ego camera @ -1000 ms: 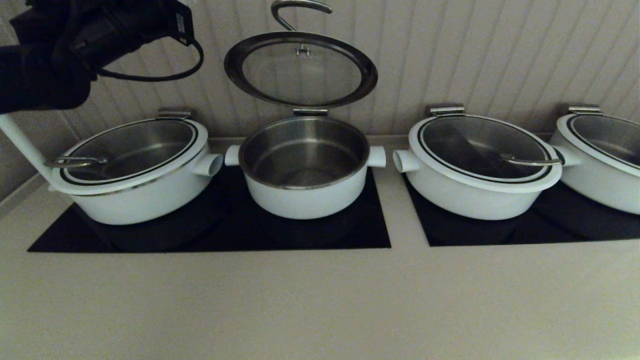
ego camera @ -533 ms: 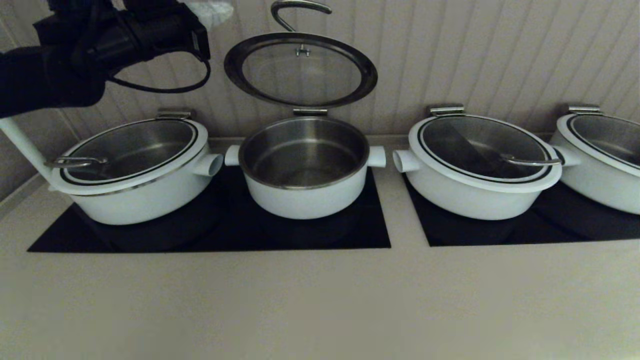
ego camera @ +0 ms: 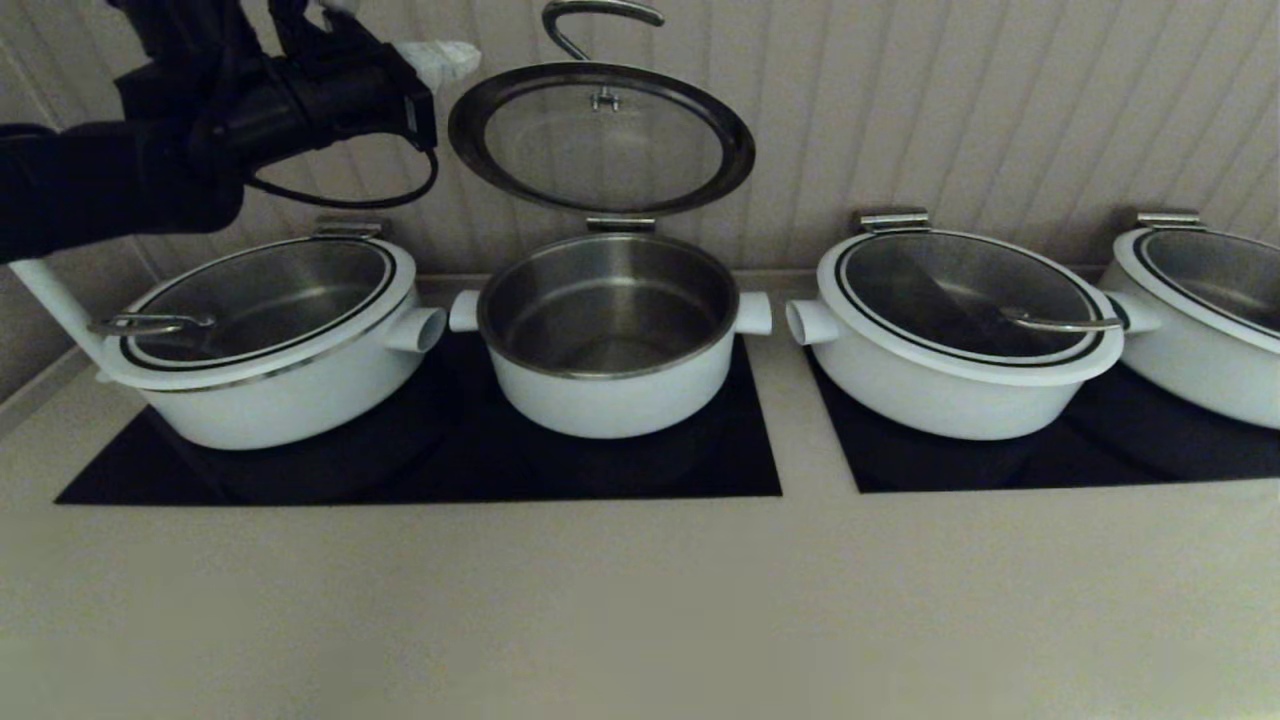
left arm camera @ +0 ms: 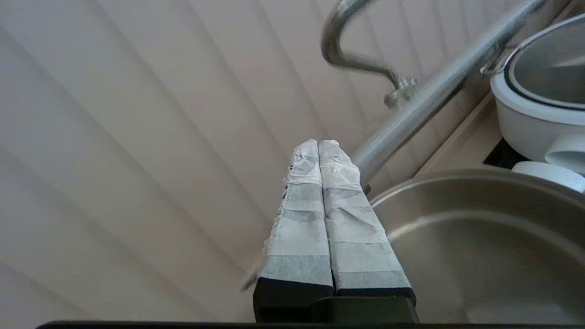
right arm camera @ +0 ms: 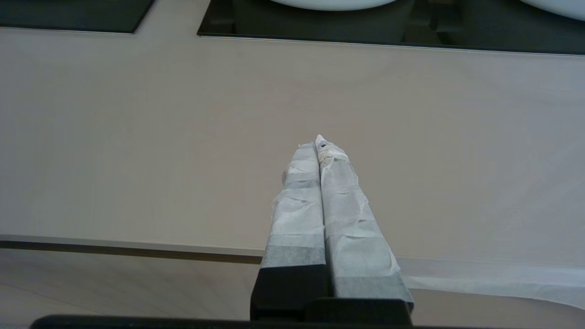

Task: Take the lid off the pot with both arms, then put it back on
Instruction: Close the pot lid

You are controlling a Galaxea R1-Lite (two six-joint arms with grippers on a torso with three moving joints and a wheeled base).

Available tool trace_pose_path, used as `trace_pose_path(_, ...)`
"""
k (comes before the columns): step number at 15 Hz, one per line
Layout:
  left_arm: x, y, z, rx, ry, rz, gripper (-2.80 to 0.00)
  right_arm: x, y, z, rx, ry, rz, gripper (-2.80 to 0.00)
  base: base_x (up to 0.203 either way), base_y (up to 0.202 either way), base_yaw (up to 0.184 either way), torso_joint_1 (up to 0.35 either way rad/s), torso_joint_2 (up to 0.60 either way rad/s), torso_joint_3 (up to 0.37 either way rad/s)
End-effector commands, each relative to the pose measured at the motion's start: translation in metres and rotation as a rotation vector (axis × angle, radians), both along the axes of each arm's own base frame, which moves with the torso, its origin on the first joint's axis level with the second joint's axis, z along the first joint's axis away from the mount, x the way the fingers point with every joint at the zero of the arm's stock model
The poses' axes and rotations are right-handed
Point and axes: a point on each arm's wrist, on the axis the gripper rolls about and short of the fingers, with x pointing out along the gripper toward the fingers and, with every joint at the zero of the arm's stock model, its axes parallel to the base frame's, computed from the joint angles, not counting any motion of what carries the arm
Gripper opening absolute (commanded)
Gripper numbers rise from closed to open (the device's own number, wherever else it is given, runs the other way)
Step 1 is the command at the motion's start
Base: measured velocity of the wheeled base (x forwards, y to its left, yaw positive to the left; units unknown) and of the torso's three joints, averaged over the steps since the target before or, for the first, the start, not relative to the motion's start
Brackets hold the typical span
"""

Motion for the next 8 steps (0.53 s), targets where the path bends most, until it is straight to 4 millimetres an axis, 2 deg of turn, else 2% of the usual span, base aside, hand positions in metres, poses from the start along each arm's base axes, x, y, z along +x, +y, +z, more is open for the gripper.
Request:
trace_pose_path(1, 0.007, -0.001, -0.008, 0.003, 0.015, -0.002, -2.8, 0.0, 0.0, 0.0, 0.0, 0.002, 0.001, -2.8, 0.0, 0.0, 0.0, 0.0, 0.0, 0.0)
trace_pose_path(8, 0.015, -0.003, -0.018, 0.007, 0.039, -0.005, -2.8, 0.0, 0.0, 0.0, 0.0, 0.001, 0.001, -2.8, 0.0, 0.0, 0.0, 0.0, 0.0, 0.0)
